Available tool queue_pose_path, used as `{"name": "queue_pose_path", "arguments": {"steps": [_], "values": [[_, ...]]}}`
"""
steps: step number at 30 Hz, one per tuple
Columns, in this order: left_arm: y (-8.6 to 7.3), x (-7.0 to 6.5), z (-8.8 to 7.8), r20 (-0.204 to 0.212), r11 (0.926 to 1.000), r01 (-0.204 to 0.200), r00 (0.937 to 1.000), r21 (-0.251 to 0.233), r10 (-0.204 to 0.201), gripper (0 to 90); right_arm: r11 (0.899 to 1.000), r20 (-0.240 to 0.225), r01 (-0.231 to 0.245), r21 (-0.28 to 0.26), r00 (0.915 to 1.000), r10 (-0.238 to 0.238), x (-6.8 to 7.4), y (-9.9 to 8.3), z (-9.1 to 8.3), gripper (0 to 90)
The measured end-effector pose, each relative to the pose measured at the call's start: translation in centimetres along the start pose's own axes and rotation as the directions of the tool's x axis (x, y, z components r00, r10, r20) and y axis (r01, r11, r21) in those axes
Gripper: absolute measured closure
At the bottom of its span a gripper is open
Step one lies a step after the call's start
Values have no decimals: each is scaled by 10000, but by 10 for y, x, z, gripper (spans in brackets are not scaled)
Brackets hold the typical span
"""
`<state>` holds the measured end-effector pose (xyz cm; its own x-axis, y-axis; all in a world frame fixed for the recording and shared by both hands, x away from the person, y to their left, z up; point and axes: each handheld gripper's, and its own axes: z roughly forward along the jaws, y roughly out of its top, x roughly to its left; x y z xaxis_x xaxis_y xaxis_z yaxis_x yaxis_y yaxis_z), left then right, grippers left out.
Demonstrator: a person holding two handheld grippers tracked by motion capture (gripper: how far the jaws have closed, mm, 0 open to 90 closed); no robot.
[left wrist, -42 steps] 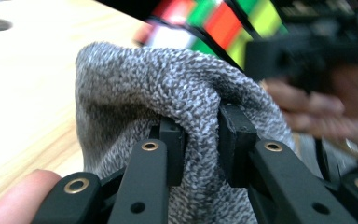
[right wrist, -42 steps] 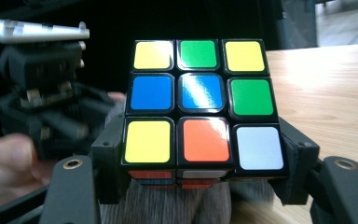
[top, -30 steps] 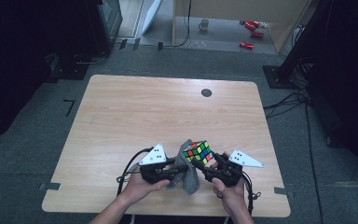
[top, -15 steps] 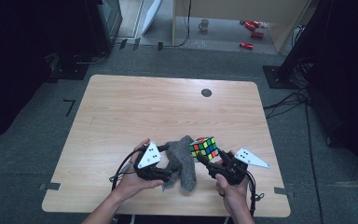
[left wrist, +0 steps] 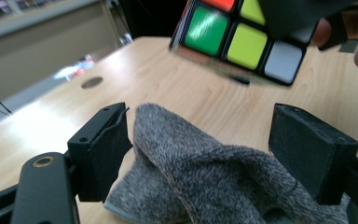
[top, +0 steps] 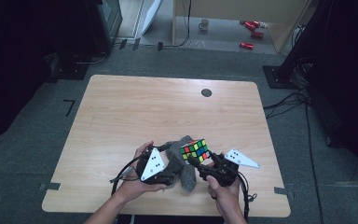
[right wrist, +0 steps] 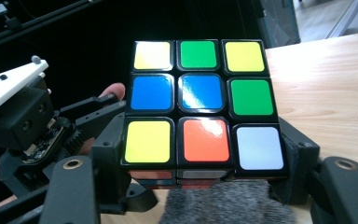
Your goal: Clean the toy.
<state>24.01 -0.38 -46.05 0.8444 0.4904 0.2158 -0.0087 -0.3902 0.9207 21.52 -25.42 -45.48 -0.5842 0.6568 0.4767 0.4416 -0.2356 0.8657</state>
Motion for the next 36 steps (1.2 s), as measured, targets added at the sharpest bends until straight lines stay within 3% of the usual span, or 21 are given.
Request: {"name": "queue_pose_path", "arguments": {"steps": [4,9,16,19,24,29,32,36], "values": [[-2,-3,2,-44,9997,-246,9997,89,246,214,9987,-298,-501,68,9983,503,4,-5,5,345],[0,-9,3,96,9986,-516,9986,-85,517,226,9977,-198,-616,297,9979,622,7,-9,10,345],[-1,-12,4,-38,9961,-877,9961,-102,877,270,9927,-621,-994,685,9927,1037,11,-16,17,345],[-2,-13,3,-83,9937,-1116,9937,-87,1115,299,9859,-685,-1400,917,9868,1465,10,-18,20,344],[-4,-14,2,67,9900,-1408,9900,-126,1409,347,9675,-1033,-2153,1325,9678,2295,2,-19,22,340],[-5,-9,-1,509,9932,-1150,9920,-203,1159,350,9720,-1345,-1818,1489,9701,2021,0,-17,23,288],[-6,-4,-3,473,9949,-998,9938,-173,1005,351,9792,-1335,-1567,1289,9757,1737,-2,-13,21,241],[-7,5,-7,69,9957,-920,9957,80,919,351,9922,-1247,-1050,669,9858,1127,-7,-9,13,175]]}}
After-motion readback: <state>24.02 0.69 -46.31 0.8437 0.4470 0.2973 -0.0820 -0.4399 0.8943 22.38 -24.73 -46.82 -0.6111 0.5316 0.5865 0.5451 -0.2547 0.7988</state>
